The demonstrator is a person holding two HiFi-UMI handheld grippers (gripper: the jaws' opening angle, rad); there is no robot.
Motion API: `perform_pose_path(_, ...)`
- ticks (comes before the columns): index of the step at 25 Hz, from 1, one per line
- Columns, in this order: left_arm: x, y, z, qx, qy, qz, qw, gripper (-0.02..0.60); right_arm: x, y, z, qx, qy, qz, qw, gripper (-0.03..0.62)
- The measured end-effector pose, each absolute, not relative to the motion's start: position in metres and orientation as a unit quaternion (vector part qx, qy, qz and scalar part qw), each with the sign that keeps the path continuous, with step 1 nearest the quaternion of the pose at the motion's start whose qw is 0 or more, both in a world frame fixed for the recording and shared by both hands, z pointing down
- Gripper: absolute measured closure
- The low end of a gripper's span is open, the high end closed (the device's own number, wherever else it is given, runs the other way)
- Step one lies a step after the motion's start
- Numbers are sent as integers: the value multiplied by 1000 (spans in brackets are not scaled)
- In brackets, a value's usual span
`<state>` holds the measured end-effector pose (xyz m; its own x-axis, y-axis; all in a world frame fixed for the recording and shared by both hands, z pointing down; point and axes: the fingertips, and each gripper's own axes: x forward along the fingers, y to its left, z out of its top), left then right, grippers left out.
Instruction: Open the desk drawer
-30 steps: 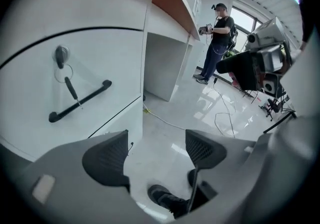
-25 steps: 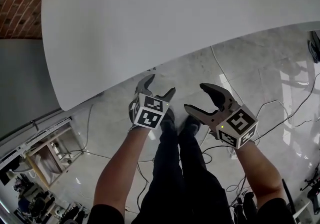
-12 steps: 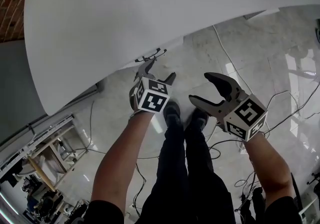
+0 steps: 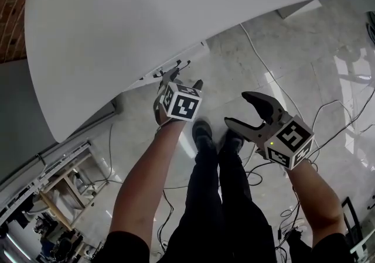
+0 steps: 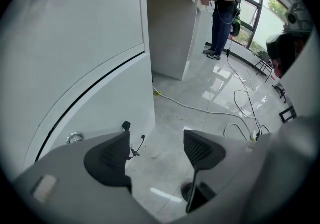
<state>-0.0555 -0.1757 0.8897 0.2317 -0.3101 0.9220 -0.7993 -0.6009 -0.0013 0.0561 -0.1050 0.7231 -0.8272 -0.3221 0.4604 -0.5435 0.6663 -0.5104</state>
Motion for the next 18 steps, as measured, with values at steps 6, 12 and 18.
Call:
perform_pose_path(6, -58, -167, 868, 748, -409, 457, 254, 238, 72, -108, 723, 267, -888, 341, 156, 269)
perform_pose_path(12, -119, -151, 890, 719, -422, 499, 235, 238, 77, -105, 733, 269, -884, 348, 160, 269)
perform_pose_path(18, -133, -169, 900, 732, -366, 558, 137, 254, 70, -105, 743, 272, -879, 359, 156, 269)
